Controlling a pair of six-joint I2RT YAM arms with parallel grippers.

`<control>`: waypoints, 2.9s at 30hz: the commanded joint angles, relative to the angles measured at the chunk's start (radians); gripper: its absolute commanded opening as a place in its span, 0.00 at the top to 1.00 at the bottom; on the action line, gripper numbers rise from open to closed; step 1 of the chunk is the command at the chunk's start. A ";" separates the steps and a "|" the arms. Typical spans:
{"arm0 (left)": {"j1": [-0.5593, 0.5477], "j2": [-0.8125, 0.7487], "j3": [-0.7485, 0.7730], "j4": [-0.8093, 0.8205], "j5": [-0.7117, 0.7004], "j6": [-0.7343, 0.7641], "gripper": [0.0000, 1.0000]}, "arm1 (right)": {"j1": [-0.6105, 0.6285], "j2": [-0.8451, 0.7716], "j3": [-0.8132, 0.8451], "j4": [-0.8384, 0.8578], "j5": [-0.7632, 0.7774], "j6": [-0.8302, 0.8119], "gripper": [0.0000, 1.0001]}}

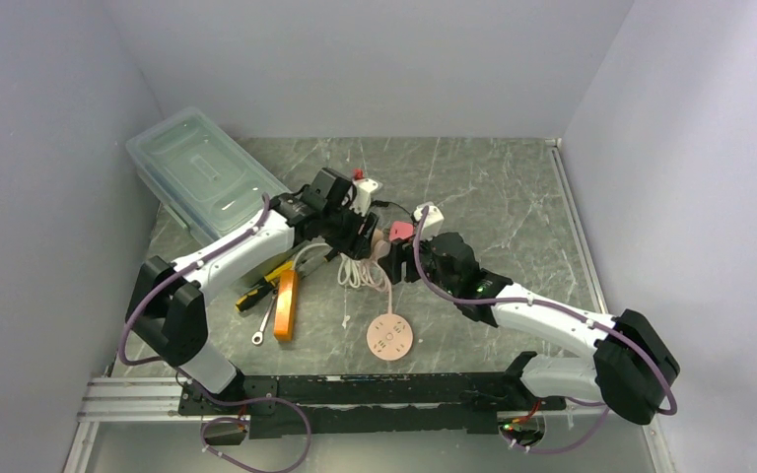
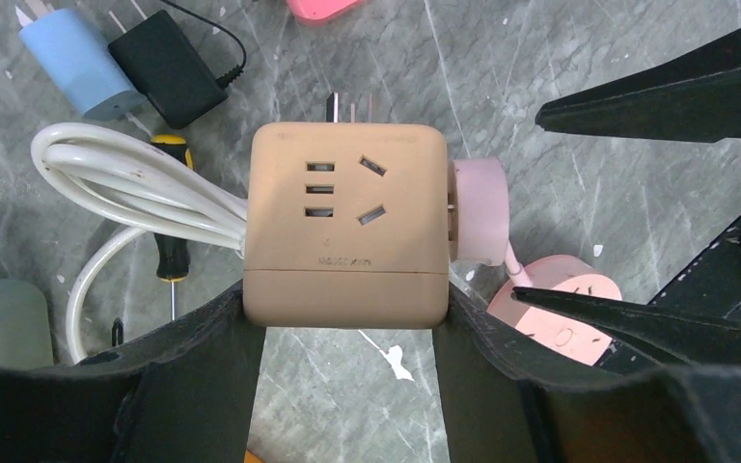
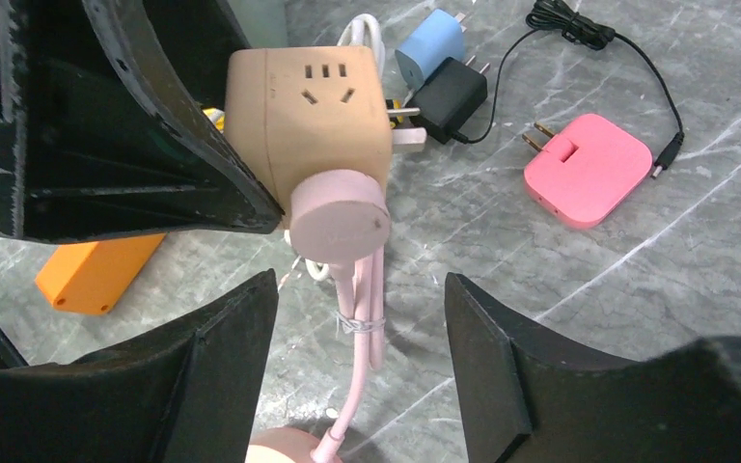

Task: Pull the plug off the socket
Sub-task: Remove the plug from the socket.

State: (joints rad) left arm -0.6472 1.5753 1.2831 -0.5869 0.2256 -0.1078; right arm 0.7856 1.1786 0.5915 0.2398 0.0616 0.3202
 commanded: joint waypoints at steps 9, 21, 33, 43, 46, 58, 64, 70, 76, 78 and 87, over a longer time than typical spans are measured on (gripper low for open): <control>-0.073 0.016 0.029 0.002 -0.022 0.043 1.00 | 0.005 0.019 0.046 0.026 -0.006 -0.015 0.43; -0.107 0.019 0.027 0.000 -0.006 0.065 1.00 | 0.007 0.053 0.057 0.029 0.018 -0.018 0.49; -0.137 0.029 0.032 -0.013 -0.048 0.078 1.00 | 0.006 0.039 0.042 0.029 0.077 -0.026 0.94; -0.115 0.067 0.045 -0.011 -0.097 0.019 1.00 | 0.124 -0.017 0.004 0.068 0.316 -0.054 1.00; -0.096 0.075 0.051 -0.008 -0.078 0.007 1.00 | 0.187 -0.007 0.010 0.085 0.364 -0.082 1.00; -0.083 0.038 0.023 0.014 -0.036 0.060 1.00 | 0.050 -0.086 -0.054 0.129 -0.022 -0.066 1.00; -0.082 0.035 0.020 0.021 -0.049 0.058 1.00 | -0.003 -0.093 -0.066 0.150 -0.156 -0.066 1.00; -0.081 0.023 0.015 0.041 -0.036 0.047 1.00 | 0.152 -0.059 -0.029 0.097 0.230 -0.108 1.00; -0.079 0.010 0.010 0.051 -0.022 0.040 1.00 | 0.257 -0.002 0.015 0.069 0.465 -0.136 1.00; -0.080 0.009 0.009 0.050 -0.022 0.042 1.00 | 0.257 0.000 0.016 0.070 0.454 -0.130 1.00; -0.079 0.010 0.009 0.043 -0.034 0.050 1.00 | 0.054 -0.084 -0.058 0.153 -0.037 -0.049 1.00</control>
State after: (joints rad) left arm -0.7383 1.6112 1.2903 -0.6025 0.2386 -0.0662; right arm 0.9485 1.1614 0.5438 0.2546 0.3256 0.2146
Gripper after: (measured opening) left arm 0.618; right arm 0.413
